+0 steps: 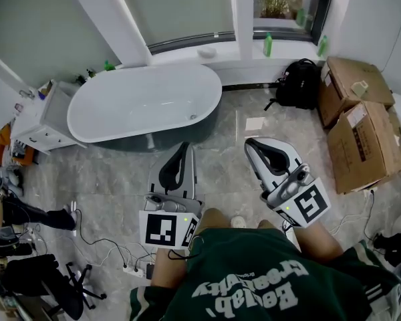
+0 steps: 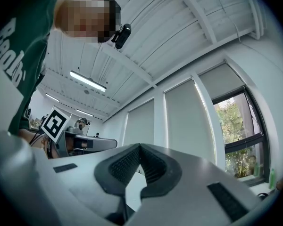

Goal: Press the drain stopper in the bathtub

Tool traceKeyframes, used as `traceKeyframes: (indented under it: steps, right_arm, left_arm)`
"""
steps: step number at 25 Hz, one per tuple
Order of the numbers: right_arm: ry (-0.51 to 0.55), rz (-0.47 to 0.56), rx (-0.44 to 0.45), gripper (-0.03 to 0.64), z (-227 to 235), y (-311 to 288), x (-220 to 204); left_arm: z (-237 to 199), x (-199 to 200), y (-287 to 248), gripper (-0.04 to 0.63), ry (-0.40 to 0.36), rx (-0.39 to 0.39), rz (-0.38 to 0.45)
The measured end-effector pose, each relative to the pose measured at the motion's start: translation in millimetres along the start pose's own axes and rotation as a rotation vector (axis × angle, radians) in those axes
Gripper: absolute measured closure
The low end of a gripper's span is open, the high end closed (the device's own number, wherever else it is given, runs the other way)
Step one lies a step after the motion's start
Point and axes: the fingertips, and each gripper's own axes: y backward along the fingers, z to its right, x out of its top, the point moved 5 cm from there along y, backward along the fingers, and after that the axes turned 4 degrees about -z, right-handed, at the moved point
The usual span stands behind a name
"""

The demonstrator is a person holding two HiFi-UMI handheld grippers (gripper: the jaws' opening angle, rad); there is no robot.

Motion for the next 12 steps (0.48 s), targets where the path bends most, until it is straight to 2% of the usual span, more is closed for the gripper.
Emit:
traceKeyframes:
  steps: [12]
  right_arm:
    - [0.0,0.017,0.018,0.603,11.0,-14.1,-17.8]
  left_arm:
    - [-8.2,-18.2,-19.5,0.586,0.01,-0.001,-0.018]
